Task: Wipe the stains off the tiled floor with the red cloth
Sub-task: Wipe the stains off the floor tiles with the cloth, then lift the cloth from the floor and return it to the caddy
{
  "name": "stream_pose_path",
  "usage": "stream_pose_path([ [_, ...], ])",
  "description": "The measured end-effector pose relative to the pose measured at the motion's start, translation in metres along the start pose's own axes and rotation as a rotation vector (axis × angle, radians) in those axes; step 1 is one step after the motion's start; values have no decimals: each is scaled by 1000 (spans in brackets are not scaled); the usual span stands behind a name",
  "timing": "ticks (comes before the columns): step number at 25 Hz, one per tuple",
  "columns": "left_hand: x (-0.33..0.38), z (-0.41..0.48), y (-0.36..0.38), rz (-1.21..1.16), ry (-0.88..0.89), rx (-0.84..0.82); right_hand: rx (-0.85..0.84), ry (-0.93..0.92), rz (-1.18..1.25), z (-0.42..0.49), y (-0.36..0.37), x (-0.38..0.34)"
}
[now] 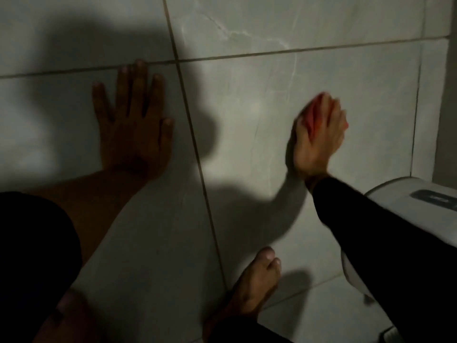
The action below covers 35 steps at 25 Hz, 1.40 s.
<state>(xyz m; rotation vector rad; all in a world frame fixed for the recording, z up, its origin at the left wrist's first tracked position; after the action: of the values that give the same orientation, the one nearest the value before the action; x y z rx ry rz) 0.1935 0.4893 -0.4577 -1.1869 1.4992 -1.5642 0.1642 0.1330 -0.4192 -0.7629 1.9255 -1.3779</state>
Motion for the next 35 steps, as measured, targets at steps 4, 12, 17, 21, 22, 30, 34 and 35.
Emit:
stream_pose_path([
  [4, 7, 4, -11, 13, -15, -32, -46, -145, 82, -38, 19, -61],
  [12, 90, -31, -121, -546, -184, -570, -777, 539, 1153, -211, -64, -43],
  [17, 219, -59, -244, -1122, -383, -833, -685, 1190, 1629, -260, -211, 5],
  [21, 331, -41, -343, -1186, -216, -1029, -533, 1214, 1874, -282, -339, 75],
  [22, 358, -34, -360, -1141, -136, -1060, -459, 1209, 1901, -286, -359, 96],
  [30, 586, 14, -353, -684, 389, -960, 95, 1322, 1430, -216, -401, 280],
  [34, 641, 24, -289, -318, 554, -870, -34, 1401, 1422, -171, -364, 329],
  [35, 647, 23, -276, -245, 578, -864, -88, 1401, 1389, -165, -353, 336],
])
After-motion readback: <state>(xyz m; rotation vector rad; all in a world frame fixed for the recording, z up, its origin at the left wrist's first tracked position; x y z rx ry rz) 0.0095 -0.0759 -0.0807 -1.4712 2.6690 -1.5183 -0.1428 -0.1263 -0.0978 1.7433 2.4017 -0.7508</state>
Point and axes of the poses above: each hand's wrist, its own z-axis towards the middle knuckle, its own y-axis out of the palm, x = y × z, the point moved 2 cm from there along z, towards the middle knuckle, and after that the axes turned 11 degrees about y, right-handed, at the moved point
